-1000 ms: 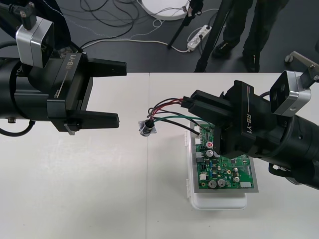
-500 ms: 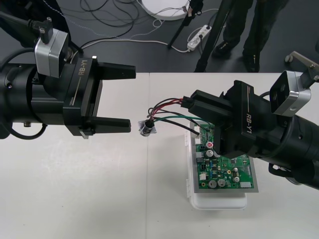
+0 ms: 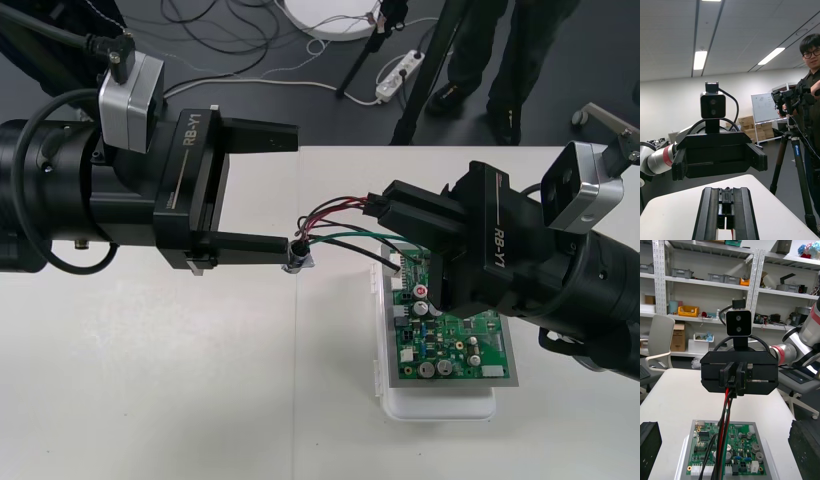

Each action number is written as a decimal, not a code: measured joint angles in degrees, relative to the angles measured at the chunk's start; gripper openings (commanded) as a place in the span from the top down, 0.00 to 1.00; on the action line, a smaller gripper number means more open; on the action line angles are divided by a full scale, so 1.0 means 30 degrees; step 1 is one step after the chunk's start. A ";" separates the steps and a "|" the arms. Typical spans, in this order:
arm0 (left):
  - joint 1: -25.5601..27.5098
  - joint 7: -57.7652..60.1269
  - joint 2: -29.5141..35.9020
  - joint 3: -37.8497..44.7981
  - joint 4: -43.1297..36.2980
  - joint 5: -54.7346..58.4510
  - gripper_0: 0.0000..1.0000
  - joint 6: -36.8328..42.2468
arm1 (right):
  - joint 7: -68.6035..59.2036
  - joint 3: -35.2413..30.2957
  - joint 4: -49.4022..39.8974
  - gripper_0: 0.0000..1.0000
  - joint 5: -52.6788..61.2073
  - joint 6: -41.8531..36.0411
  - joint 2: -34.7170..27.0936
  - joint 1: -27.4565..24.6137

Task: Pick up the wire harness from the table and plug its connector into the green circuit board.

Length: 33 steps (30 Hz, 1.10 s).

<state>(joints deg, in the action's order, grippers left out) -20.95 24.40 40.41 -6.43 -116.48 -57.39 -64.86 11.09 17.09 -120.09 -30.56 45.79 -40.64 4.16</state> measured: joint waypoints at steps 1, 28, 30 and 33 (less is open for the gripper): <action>-0.0067 0.0000 -0.0086 -0.0065 0.0017 -0.0072 0.00 -0.0001 | 0.0000 0.0000 0.0000 1.00 0.0000 -0.0001 0.0000 0.0000; -0.1794 0.0001 -0.1595 -0.1603 0.1762 -0.0817 0.00 -0.0005 | 0.0000 0.0000 0.0000 1.00 0.0036 -0.0019 0.0000 0.0001; -0.1896 0.0001 -0.1686 -0.1693 0.1874 -0.0818 0.00 -0.0005 | 0.0000 0.0000 0.0000 1.00 0.0087 -0.0019 0.0000 0.0001; -0.2004 0.0002 -0.1737 -0.1716 0.1894 -0.0820 0.00 -0.0005 | 0.0000 0.0000 0.0000 1.00 0.0113 -0.0019 0.0000 0.0001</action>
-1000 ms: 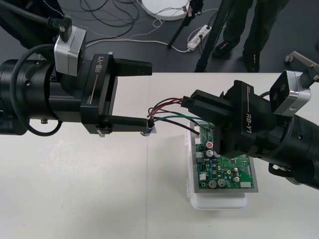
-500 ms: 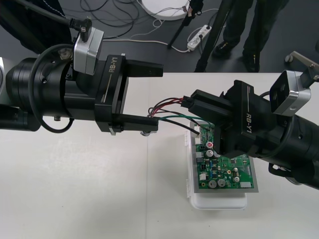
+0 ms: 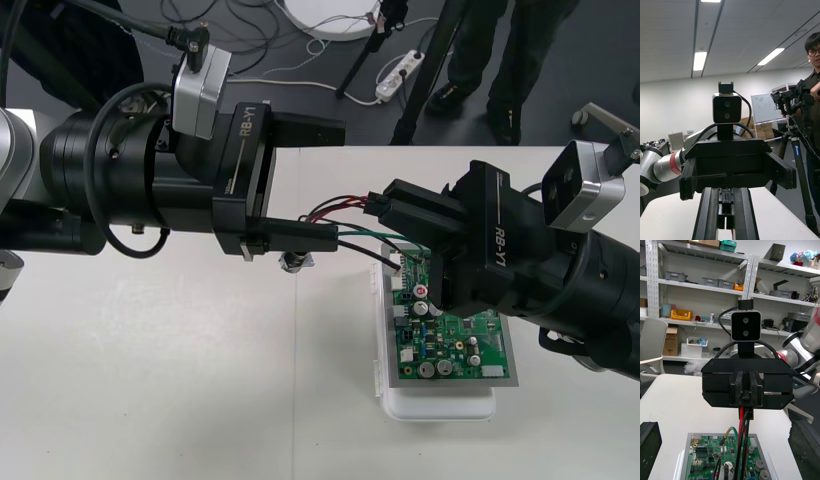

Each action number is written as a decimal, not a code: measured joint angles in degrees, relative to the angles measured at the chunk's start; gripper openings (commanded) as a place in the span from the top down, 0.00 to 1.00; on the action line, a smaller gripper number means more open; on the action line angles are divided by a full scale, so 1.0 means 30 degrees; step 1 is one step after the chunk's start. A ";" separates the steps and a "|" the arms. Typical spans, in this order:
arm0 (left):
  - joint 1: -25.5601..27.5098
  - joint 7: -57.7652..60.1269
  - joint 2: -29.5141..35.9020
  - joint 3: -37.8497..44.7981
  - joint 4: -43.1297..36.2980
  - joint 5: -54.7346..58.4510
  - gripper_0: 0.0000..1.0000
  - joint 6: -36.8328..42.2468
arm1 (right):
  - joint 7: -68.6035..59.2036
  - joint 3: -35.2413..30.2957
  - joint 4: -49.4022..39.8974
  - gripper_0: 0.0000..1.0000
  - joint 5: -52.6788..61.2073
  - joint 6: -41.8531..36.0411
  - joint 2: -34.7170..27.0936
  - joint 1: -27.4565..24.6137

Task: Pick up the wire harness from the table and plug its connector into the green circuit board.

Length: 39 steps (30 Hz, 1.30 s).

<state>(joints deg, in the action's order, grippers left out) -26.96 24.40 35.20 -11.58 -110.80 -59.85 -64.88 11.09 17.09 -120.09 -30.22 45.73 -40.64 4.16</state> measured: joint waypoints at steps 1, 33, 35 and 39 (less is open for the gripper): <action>-0.0027 0.0000 -0.0002 0.0000 0.0000 0.0000 0.00 0.0000 | 0.0000 0.0000 0.0000 1.00 0.0003 0.0000 0.0000 0.0000; -0.0253 0.0012 -0.0436 -0.0592 0.0015 -0.0002 1.00 0.0000 | 0.0000 0.0000 0.0000 1.00 0.0050 0.0000 0.0000 0.0000; -0.0277 0.0012 -0.0436 -0.0592 0.0015 -0.0002 1.00 -0.0001 | 0.0000 0.0000 0.0000 1.00 0.0051 0.0000 0.0000 0.0000; -0.0318 0.0013 -0.0436 -0.0592 0.0015 -0.0002 1.00 -0.0001 | 0.0000 0.0000 0.0000 1.00 0.0052 0.0000 0.0000 0.0000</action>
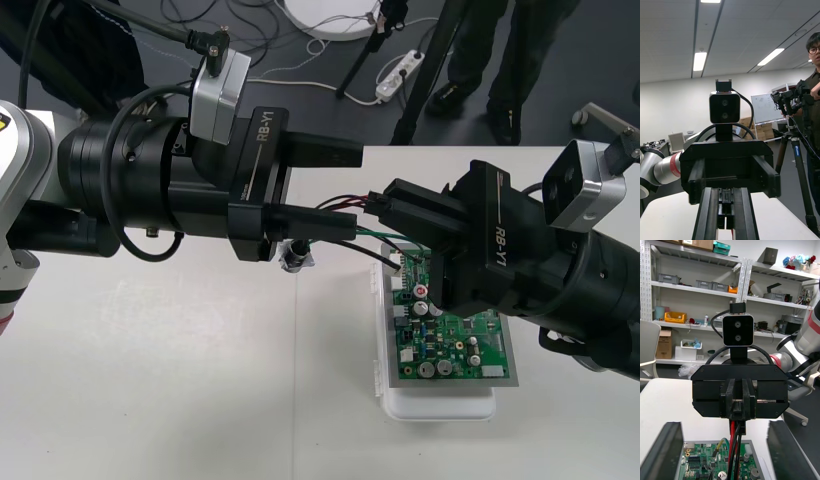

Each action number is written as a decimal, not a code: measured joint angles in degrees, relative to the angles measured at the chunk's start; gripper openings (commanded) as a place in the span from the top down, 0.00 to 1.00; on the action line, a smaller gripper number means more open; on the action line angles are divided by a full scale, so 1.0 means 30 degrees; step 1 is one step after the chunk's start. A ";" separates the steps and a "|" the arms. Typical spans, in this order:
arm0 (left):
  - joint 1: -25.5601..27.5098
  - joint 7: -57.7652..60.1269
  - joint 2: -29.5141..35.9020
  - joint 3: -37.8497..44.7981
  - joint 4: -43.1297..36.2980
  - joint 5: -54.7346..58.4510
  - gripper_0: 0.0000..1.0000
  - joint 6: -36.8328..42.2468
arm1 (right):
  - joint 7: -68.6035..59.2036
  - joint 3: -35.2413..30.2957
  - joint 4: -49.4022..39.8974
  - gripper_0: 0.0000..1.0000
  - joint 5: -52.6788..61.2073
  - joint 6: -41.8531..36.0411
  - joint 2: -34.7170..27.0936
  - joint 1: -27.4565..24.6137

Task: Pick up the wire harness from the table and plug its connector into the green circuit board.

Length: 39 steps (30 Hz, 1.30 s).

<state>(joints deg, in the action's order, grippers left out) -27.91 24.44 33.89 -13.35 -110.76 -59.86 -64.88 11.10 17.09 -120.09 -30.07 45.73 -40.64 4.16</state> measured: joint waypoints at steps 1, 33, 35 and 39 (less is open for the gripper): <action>-0.0001 0.0000 0.0000 0.0000 0.0000 0.0000 1.00 0.0000 | 0.0000 0.0000 0.0000 1.00 0.0000 0.0000 0.0000 0.0000; -0.0005 0.0001 0.0000 -0.0001 0.0007 0.0000 1.00 -0.0236 | 0.0000 -0.0006 0.0006 1.00 0.0027 -0.0222 -0.0004 0.0000; -0.0005 0.0001 0.0000 -0.0001 0.0008 0.0000 1.00 -0.0236 | 0.0000 -0.0006 0.0006 1.00 0.0027 -0.0222 -0.0004 0.0000; -0.0007 0.0001 0.0000 -0.0001 0.0009 0.0000 1.00 -0.0236 | 0.0000 -0.0006 0.0006 1.00 0.0027 -0.0222 -0.0004 0.0000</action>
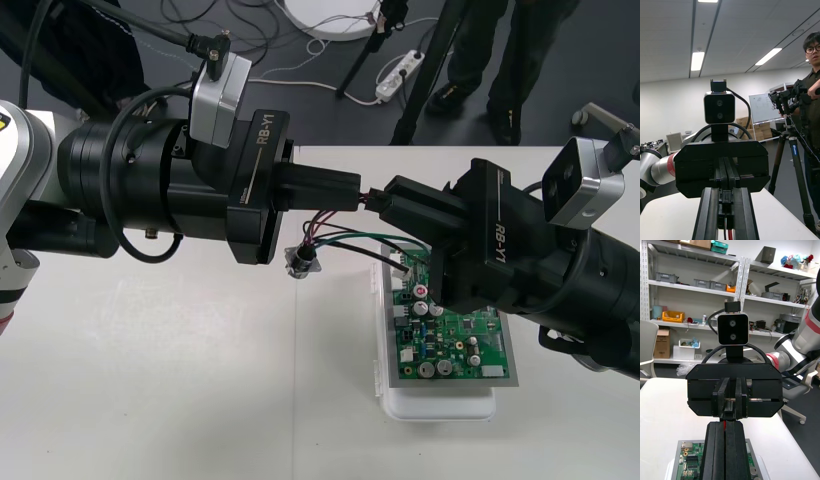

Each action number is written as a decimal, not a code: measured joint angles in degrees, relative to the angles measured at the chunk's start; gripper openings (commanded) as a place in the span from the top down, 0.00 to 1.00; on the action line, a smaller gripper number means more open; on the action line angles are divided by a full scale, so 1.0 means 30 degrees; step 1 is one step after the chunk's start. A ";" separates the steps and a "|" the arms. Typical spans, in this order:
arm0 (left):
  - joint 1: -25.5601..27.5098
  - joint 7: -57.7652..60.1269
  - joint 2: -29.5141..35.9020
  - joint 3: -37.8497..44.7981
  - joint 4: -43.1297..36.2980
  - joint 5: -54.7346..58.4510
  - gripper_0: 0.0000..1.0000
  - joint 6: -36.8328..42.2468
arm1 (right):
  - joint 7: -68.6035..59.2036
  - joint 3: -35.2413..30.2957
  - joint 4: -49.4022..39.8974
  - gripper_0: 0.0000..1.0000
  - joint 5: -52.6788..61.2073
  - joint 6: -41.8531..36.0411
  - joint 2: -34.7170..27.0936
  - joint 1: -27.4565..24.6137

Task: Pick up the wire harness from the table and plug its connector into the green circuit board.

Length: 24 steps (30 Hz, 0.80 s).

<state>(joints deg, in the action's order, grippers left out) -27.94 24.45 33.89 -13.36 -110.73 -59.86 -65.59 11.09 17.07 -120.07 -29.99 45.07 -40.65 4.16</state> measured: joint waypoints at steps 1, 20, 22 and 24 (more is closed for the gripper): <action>-0.0002 0.0000 0.0000 0.0000 0.0000 0.0000 1.00 0.0000 | 0.0000 0.0000 0.0000 1.00 0.0000 0.0000 0.0000 0.0000; -0.0010 0.0001 0.0000 0.0000 0.0018 -0.0001 1.00 0.0000 | 0.0000 0.0000 -0.0003 0.01 0.0001 0.0007 0.0000 0.0000; -0.0015 0.0001 0.0000 0.0000 0.0028 -0.0001 1.00 0.0000 | -0.0001 0.0000 -0.0003 0.00 0.0012 0.0008 0.0000 0.0000; -0.0021 0.0001 0.0000 0.0000 0.0034 -0.0001 1.00 0.0000 | -0.0001 0.0000 -0.0003 0.00 0.0029 0.0009 0.0000 0.0000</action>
<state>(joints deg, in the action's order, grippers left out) -28.00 24.45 33.89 -13.36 -110.62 -59.86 -65.59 11.09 17.07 -120.08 -29.90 45.09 -40.65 4.16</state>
